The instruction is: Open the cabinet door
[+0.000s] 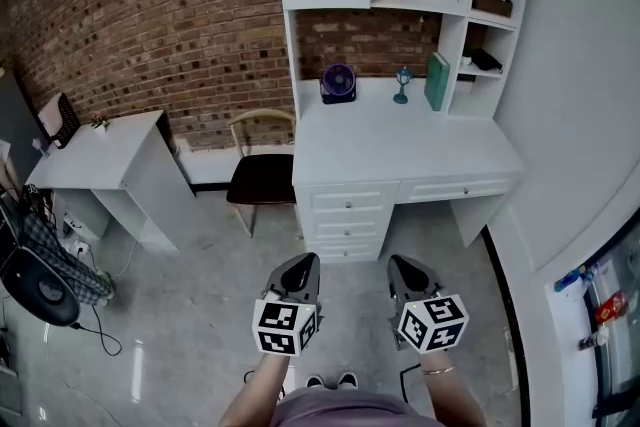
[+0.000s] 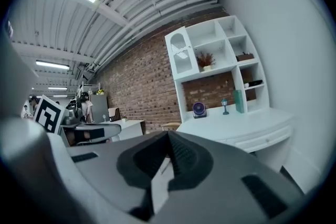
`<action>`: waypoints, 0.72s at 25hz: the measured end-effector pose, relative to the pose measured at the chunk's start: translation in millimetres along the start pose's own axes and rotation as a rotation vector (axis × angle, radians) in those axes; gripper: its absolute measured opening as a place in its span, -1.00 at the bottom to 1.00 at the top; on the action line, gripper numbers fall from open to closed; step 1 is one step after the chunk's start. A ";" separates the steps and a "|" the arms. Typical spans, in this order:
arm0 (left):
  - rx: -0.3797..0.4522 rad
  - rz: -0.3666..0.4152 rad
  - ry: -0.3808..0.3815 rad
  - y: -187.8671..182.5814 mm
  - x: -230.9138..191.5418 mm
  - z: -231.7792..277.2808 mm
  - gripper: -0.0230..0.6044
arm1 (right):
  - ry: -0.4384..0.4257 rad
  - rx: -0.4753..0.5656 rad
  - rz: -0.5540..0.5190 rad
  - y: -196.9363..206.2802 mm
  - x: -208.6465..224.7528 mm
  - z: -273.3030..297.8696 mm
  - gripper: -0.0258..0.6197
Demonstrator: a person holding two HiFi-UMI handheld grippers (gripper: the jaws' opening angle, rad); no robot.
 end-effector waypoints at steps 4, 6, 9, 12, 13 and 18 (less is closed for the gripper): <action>0.001 -0.013 -0.015 1.4 1.0 3.3 -0.93 | 0.009 0.004 -0.005 -0.7 8.3 -0.7 -0.91; 0.004 -0.019 -0.016 -0.8 0.6 6.2 -0.92 | 0.018 0.011 -0.006 -3.2 13.2 0.4 -0.91; 0.011 -0.020 -0.013 -5.7 1.6 11.4 -0.90 | 0.018 0.027 0.007 -6.8 19.7 3.5 -0.89; 0.018 -0.021 -0.013 -8.0 2.5 15.0 -0.73 | 0.000 0.023 0.017 -6.8 20.5 7.8 -0.79; 0.021 -0.021 -0.013 -8.2 2.7 15.9 -0.70 | -0.007 0.021 0.018 -6.4 20.0 9.4 -0.76; 0.032 -0.018 -0.024 -12.9 1.9 20.6 -0.64 | -0.032 0.027 0.021 -12.1 21.0 16.0 -0.63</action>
Point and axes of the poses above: the fingertips, and each gripper's own axes: z forward along the fingers, x to its right, y out of its underside, the point moved 8 cm from there along -z, backward along the fingers, and after that the axes turned 7 degrees about y, right-handed, at the moved point
